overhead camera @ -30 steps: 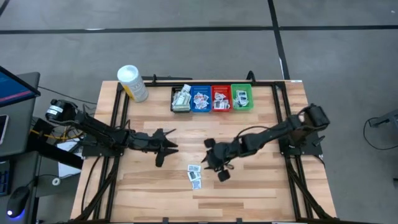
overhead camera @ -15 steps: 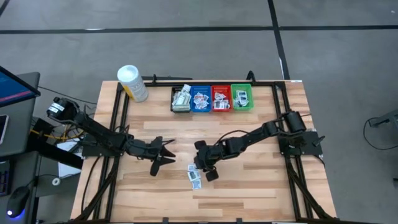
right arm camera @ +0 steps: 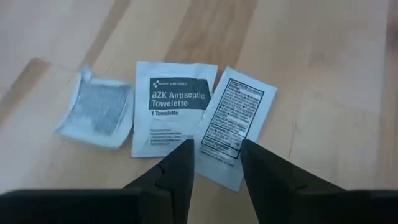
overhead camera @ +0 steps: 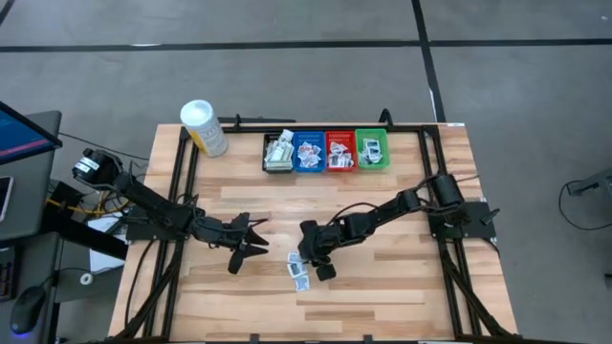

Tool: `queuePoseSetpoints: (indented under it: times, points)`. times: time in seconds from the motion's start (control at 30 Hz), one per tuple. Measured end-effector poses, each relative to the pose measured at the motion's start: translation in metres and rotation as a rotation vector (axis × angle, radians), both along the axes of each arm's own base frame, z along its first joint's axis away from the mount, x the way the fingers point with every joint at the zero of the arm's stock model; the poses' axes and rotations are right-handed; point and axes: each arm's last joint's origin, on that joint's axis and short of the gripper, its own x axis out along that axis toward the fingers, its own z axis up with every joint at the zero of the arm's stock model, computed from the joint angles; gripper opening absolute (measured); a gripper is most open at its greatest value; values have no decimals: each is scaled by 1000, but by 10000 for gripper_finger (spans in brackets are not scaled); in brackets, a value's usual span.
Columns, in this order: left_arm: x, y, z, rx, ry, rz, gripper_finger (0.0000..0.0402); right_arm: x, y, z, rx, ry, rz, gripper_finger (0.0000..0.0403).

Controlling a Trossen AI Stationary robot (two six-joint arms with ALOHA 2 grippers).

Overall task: Pick & Place First Aid Supplies
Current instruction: Put the orange ointment pack in the blue bin

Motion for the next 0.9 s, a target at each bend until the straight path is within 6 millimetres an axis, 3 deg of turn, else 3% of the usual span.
queuePoseSetpoints:
  times: [0.23, 0.57, 0.9]
  points:
    - [0, 0, 0, -7, 1, 2, 121, 0, 1, -24, 25, 92, -141, 110]
    - [0, 1, 0, -9, 0, 23, 121, 3, 2, -21, 61, 117, -203, 8]
    - [0, 1, 0, -9, 0, 23, 121, 5, 1, -12, -31, 224, -208, 3]
